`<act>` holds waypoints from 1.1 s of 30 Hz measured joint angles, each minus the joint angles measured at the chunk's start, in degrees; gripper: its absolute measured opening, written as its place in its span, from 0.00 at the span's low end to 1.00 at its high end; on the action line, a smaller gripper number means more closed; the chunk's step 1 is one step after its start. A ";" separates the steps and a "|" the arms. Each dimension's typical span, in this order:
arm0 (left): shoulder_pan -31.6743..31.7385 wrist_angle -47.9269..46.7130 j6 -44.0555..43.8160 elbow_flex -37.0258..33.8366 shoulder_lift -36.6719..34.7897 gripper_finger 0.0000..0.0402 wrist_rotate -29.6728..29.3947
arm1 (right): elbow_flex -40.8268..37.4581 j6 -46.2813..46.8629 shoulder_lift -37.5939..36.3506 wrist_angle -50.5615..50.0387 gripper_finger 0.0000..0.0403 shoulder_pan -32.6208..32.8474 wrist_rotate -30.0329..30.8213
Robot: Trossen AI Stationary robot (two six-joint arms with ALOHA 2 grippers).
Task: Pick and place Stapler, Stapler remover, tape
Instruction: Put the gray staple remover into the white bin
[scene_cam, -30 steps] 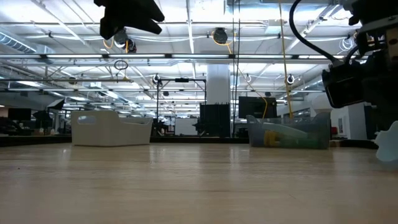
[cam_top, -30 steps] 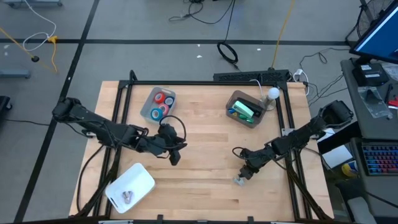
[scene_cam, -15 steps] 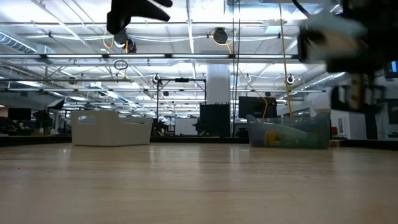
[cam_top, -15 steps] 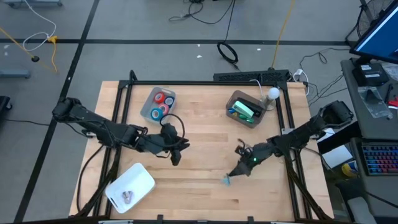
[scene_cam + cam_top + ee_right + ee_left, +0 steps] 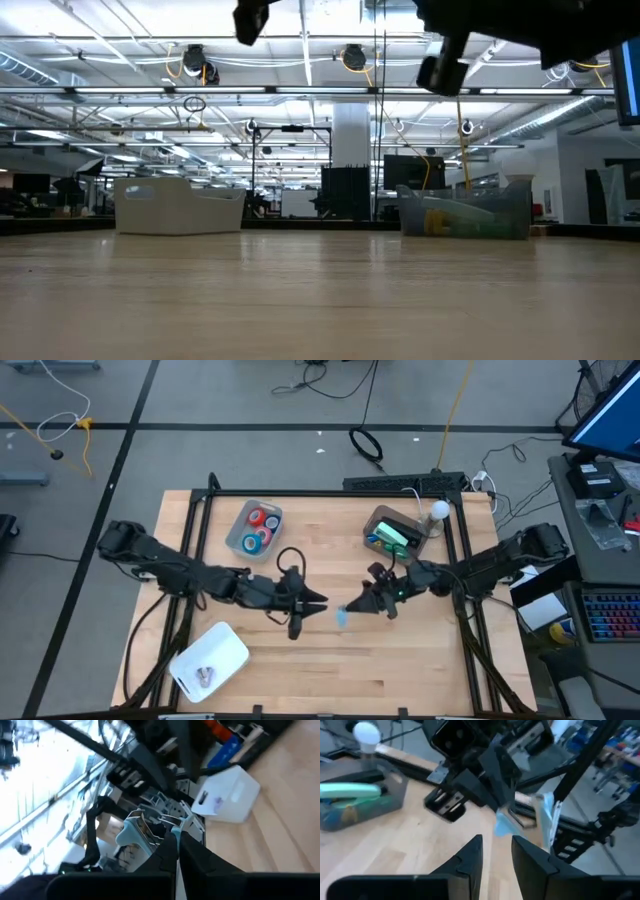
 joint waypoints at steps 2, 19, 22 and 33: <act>0.74 1.56 0.07 0.00 0.52 0.26 2.06 | 2.10 -2.73 0.00 -2.89 0.00 -0.02 -0.14; 1.36 1.69 -4.89 -0.04 1.16 0.26 15.17 | 4.57 -8.93 0.04 -8.35 0.00 0.00 -0.04; 1.85 3.96 -4.87 -0.04 1.16 0.26 14.91 | 4.57 -9.42 0.04 -8.71 0.00 0.00 -0.04; 3.86 6.56 -6.62 -0.04 1.42 0.26 14.76 | 4.57 -11.16 0.04 -8.58 0.00 -0.10 0.45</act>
